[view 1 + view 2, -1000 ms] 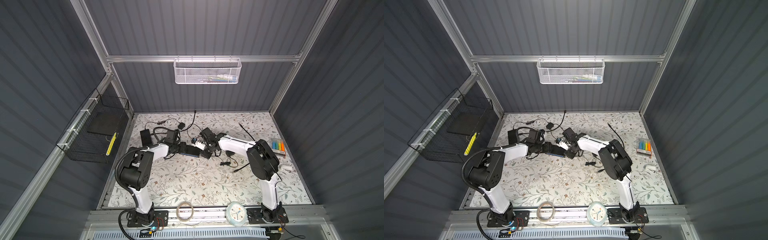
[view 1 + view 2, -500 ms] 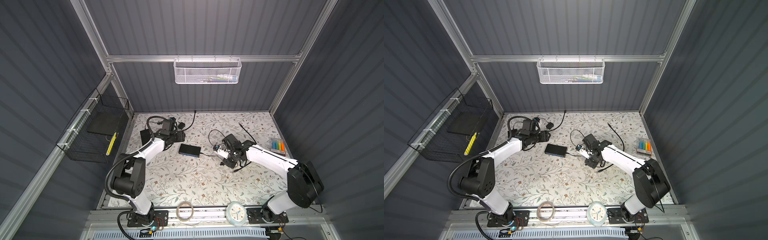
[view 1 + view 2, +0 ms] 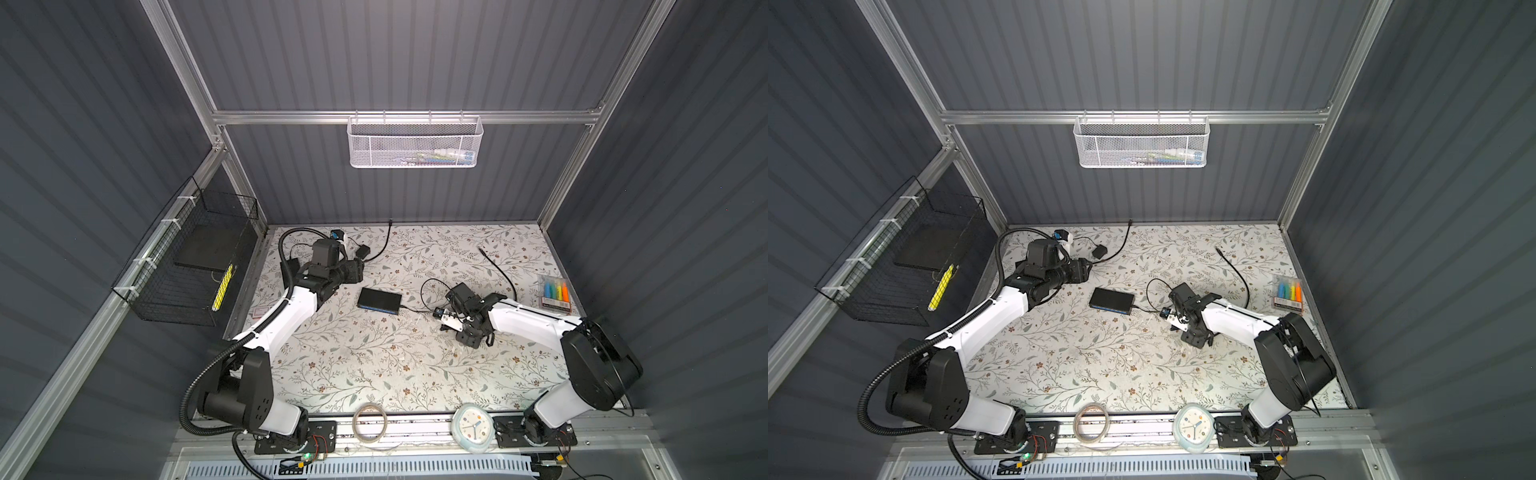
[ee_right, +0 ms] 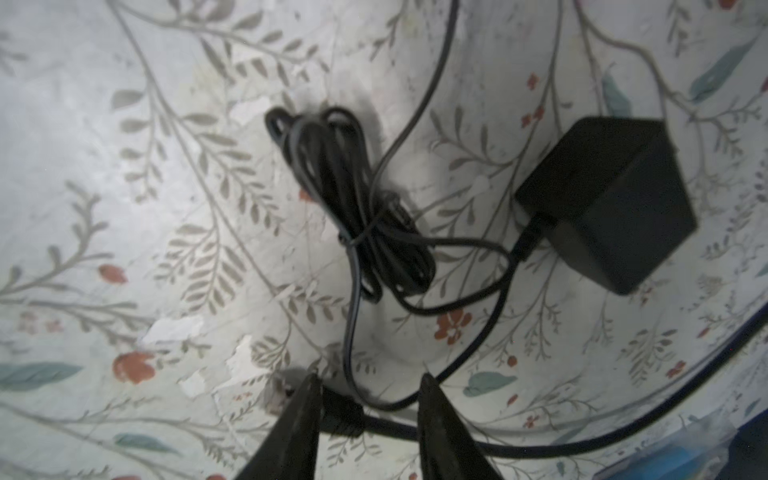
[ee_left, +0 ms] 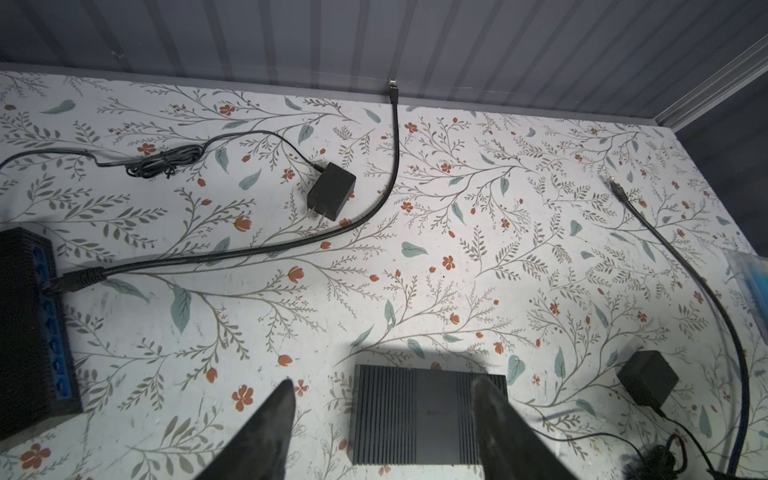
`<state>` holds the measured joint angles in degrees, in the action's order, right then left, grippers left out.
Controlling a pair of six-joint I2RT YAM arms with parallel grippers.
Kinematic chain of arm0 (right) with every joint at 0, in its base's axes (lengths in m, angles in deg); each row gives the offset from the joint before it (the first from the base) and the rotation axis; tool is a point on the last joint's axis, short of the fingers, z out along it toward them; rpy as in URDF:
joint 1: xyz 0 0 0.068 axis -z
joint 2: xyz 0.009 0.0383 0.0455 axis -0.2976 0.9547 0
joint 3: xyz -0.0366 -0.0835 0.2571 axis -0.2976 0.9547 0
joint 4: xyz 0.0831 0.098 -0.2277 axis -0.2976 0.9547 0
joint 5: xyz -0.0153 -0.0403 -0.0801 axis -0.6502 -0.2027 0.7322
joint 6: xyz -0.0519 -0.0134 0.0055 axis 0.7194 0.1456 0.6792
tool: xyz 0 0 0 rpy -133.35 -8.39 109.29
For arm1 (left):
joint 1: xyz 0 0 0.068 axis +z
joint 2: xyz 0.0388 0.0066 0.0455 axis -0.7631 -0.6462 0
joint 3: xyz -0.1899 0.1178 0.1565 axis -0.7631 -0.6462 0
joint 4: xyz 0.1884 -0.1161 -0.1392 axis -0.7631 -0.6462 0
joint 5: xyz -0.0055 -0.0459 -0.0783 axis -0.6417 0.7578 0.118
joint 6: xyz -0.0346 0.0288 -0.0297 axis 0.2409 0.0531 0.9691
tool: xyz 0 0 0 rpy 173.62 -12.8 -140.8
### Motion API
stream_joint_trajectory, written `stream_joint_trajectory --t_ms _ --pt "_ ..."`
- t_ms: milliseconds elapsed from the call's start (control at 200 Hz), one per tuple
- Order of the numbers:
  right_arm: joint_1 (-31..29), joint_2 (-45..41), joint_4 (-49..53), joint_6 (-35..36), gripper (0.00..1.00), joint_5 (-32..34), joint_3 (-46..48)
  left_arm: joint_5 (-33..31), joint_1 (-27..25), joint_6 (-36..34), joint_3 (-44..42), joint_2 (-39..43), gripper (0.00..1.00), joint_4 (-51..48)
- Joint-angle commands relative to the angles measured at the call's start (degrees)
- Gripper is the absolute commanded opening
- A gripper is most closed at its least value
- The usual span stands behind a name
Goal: Insert the plug into the switch port
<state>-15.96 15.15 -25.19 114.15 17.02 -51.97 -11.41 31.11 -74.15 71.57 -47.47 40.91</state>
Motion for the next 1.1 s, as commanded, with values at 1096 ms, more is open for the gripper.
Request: stream_joint_trajectory --t_ms 1096 --pt "3.2 -8.3 5.2 6.7 0.42 -2.5 6.1 0.4 0.5 -0.4 -6.9 5.7 0.68 0.4"
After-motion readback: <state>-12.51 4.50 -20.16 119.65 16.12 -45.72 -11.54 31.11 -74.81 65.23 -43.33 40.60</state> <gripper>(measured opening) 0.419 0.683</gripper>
